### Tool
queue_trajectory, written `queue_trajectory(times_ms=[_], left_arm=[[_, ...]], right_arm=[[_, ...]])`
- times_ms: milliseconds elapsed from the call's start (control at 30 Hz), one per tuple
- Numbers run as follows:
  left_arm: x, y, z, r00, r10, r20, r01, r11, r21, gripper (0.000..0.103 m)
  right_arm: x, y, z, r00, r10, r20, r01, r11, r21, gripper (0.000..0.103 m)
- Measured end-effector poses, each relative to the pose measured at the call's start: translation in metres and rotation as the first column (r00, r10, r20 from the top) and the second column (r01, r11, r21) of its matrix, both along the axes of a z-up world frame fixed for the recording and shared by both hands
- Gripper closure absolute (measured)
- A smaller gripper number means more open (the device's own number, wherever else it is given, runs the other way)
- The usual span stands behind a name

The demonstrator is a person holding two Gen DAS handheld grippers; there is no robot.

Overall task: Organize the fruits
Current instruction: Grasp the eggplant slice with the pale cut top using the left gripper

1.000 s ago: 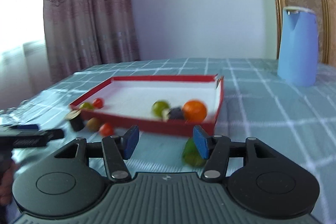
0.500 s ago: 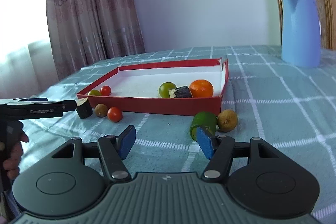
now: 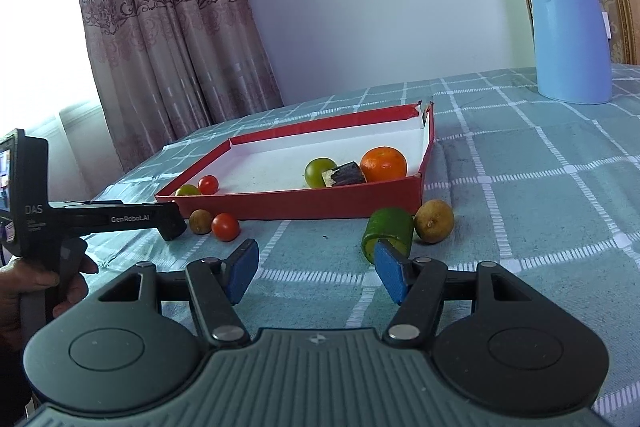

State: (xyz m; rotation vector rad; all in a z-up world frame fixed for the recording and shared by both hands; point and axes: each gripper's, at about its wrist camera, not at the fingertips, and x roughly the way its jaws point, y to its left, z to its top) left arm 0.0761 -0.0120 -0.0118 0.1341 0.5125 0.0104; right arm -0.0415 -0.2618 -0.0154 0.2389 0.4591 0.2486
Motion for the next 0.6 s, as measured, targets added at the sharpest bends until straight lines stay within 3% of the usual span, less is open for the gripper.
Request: queue_trajectory(times_ms=[233, 333, 600], left_arm=[[0.0084, 0.0038, -0.0036, 0.999, 0.011, -0.038, -0.012, 1.000, -0.019, 0.018], [0.0094, 0.0060, -0.0044, 0.999, 0.000, -0.044, -0.002, 0.999, -0.037, 0.025], [0.0060, 0.0039, -0.0032, 0.999, -0.032, -0.041, 0.030, 0.998, -0.051, 0.068]], right_arm=[[0.0007, 0.0004, -0.0006, 1.000, 0.000, -0.002, 0.000, 1.000, -0.002, 0.040], [0.0007, 0.0009, -0.0008, 1.000, 0.000, -0.004, 0.000, 1.000, -0.003, 0.040], [0.0019, -0.0004, -0.0011, 1.000, -0.006, -0.011, 0.006, 1.000, 0.003, 0.040]])
